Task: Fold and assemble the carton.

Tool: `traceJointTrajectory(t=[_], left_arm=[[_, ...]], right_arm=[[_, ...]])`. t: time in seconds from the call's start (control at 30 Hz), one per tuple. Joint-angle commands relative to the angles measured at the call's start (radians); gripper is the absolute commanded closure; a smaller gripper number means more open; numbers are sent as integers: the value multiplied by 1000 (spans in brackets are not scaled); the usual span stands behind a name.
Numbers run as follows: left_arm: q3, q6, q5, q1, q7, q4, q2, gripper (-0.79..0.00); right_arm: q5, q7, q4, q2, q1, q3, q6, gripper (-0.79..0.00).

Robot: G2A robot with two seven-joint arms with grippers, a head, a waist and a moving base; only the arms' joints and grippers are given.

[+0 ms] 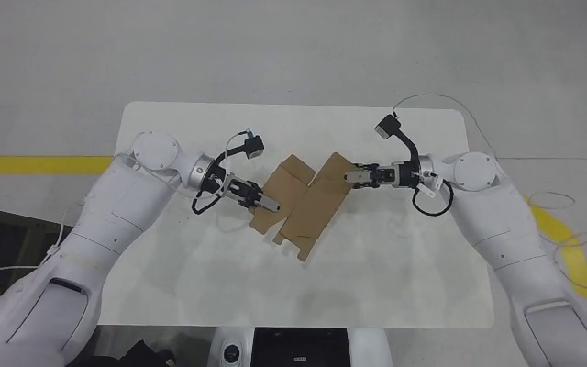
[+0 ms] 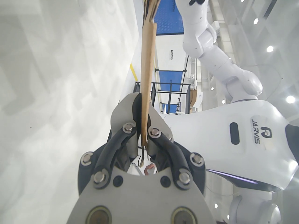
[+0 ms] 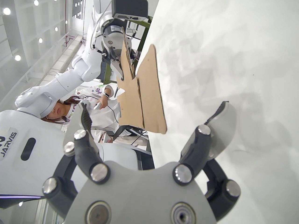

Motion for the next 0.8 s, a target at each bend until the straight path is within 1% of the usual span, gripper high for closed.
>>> traceJointTrajectory(t=[0.0,0.13,0.3,0.43,0.7,0.77], left_arm=[[37,0,-13,-15,0,-13,17,0],[95,0,-47,-44,0,-28,46,0],[165,0,-102,-84,0,-67,78,0],[205,0,-124,-117,0,-88,101,0],[258,-1,-143,-159,0,-116,129,0],[268,-1,-142,-166,0,-123,133,0]], right_arm=[[1,-7,-10,10,-4,-4,-7,-785],[7,-22,-16,31,-6,-14,-22,-785],[36,-22,-39,51,2,-58,-22,-785],[47,-28,-32,61,18,-86,-28,-785],[47,-28,-32,61,18,-86,-28,-785],[46,-36,-66,60,4,-90,-11,-785]])
